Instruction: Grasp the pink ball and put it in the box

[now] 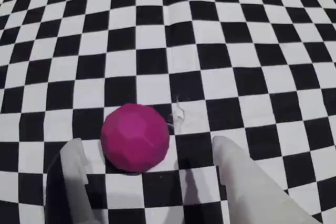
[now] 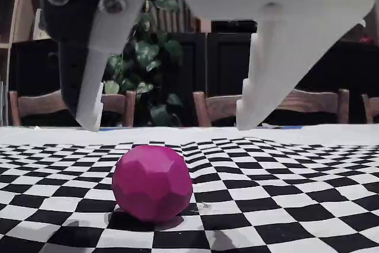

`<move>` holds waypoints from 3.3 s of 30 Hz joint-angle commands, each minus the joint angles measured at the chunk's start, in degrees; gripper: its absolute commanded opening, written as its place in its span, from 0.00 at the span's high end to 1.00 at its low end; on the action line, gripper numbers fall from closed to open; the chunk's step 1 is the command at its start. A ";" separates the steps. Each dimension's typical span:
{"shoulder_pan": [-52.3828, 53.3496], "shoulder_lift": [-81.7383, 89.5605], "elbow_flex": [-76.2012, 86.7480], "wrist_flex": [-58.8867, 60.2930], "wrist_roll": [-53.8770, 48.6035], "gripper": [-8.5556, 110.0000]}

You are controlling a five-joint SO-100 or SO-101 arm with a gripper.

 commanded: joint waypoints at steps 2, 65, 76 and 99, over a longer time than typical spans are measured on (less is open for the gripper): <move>-1.14 -0.79 0.53 -0.35 0.62 0.70; -1.14 -18.19 -10.28 -4.75 -0.18 0.69; -1.05 -21.45 -12.30 -4.75 -0.26 0.69; -1.14 -27.95 -16.70 -4.75 -0.35 0.69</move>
